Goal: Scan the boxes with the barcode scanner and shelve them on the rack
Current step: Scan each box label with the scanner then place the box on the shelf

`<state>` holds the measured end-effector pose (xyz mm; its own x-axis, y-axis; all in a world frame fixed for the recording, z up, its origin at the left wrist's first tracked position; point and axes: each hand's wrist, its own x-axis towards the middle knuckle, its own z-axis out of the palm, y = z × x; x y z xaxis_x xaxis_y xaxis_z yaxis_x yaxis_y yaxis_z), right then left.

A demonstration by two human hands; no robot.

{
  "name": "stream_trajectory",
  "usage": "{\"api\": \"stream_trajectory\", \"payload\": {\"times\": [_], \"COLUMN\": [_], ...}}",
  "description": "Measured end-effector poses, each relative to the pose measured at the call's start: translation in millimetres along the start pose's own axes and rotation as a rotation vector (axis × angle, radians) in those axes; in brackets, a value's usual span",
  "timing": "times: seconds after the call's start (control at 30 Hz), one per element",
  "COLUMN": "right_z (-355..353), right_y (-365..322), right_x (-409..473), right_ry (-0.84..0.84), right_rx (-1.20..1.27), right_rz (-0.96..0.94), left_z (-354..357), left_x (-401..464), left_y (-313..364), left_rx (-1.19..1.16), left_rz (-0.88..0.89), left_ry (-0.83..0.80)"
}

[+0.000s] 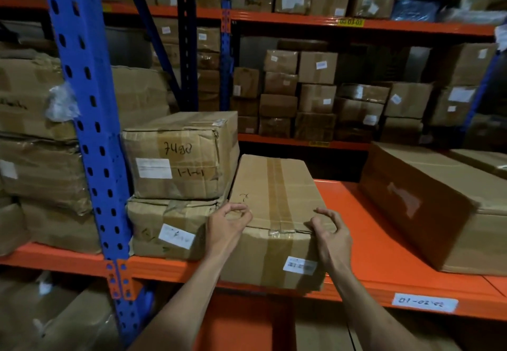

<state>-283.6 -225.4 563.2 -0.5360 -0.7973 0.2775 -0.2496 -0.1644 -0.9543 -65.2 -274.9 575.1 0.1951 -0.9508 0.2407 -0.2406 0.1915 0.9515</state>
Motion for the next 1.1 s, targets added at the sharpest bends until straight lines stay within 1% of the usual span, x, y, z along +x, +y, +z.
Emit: {"api": "stream_trajectory", "payload": {"times": [0.2,0.27,0.43,0.63,0.8,0.9,1.03,1.1], "right_z": [4,6,9,6,-2,-8,-26,-42], "right_y": [9,11,18,17,10,2,18,36], "right_x": [35,42,49,50,48,41,5,-17], "right_ry": [-0.033,-0.047,-0.053,-0.072,-0.113,-0.137,-0.185,-0.185], "right_rx": [-0.06,-0.063,-0.072,-0.116,-0.221,-0.236,-0.166,-0.249], "right_rz": [0.015,0.026,0.028,0.044,0.061,0.062,0.028,0.057], "left_z": [26,32,36,36,33,28,27,30], "left_x": [19,25,33,34,30,14,-37,-68], "left_y": [5,5,-2,-3,-9,-22,-52,-74], "left_rx": [-0.048,-0.068,-0.043,-0.059,-0.046,-0.023,0.136,0.197], "left_rz": [-0.053,-0.075,-0.064,-0.052,0.023,0.071,0.237,0.207], "left_ry": [0.077,0.078,0.087,0.053,0.03,0.04,0.107,0.092]}}
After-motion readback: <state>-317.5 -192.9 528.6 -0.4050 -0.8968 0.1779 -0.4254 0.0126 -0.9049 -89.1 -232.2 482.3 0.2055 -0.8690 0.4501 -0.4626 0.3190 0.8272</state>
